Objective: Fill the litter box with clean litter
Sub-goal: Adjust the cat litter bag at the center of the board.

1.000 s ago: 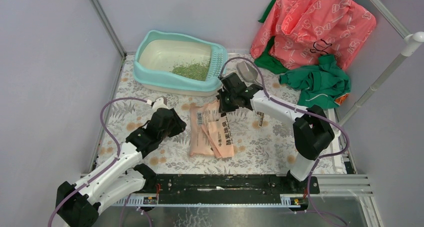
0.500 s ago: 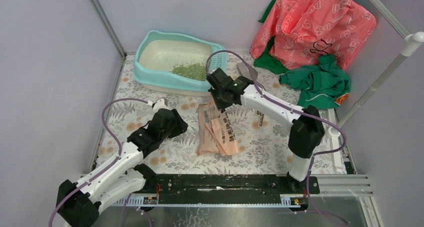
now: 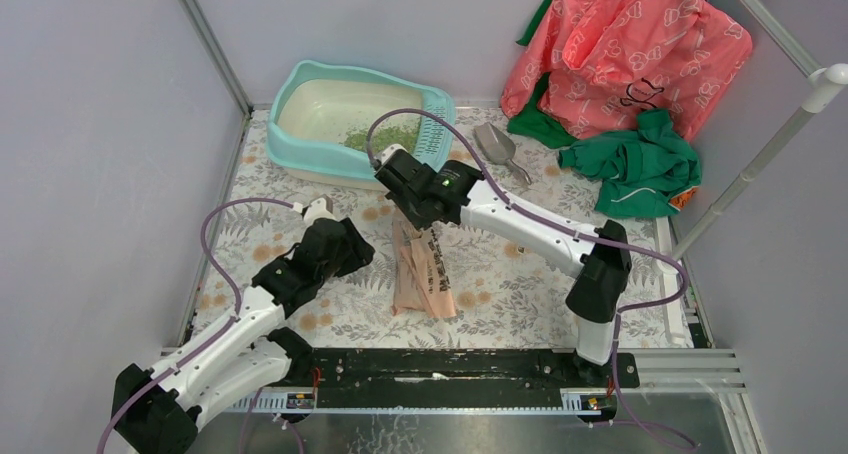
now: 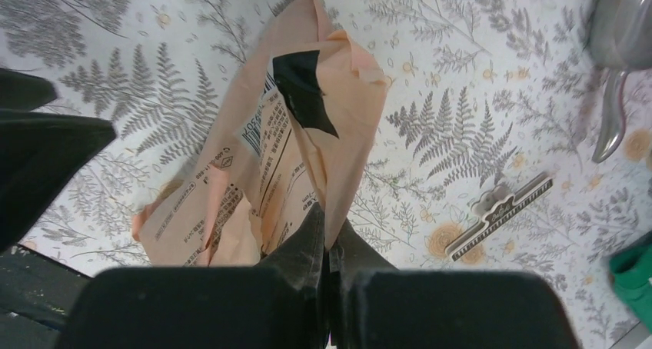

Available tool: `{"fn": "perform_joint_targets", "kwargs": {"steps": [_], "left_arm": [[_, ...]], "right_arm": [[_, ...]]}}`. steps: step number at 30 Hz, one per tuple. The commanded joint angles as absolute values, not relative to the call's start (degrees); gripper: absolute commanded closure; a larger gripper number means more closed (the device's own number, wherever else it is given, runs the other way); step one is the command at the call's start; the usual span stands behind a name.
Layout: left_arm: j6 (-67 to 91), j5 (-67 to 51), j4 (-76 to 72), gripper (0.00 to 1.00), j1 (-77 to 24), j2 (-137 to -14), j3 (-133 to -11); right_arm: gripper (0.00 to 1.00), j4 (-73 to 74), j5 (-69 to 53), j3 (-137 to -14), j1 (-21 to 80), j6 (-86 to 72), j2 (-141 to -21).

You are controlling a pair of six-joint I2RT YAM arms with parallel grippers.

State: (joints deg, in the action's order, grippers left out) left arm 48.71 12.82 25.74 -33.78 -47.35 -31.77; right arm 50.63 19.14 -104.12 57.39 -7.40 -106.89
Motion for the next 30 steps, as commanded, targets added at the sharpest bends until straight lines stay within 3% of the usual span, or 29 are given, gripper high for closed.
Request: {"fn": "perform_joint_targets", "kwargs": {"steps": [1,30], "left_arm": [[48.0,12.6,24.6,0.43,-33.1,-46.2,-31.5],[47.9,12.7,25.1,0.43,-32.8,-46.2,-32.6]], "right_arm": [[1.0,53.3,24.3,-110.9,60.1,-4.0,-103.3],[1.0,62.9,30.4,-118.6,63.5,-0.7,-99.7]]}}
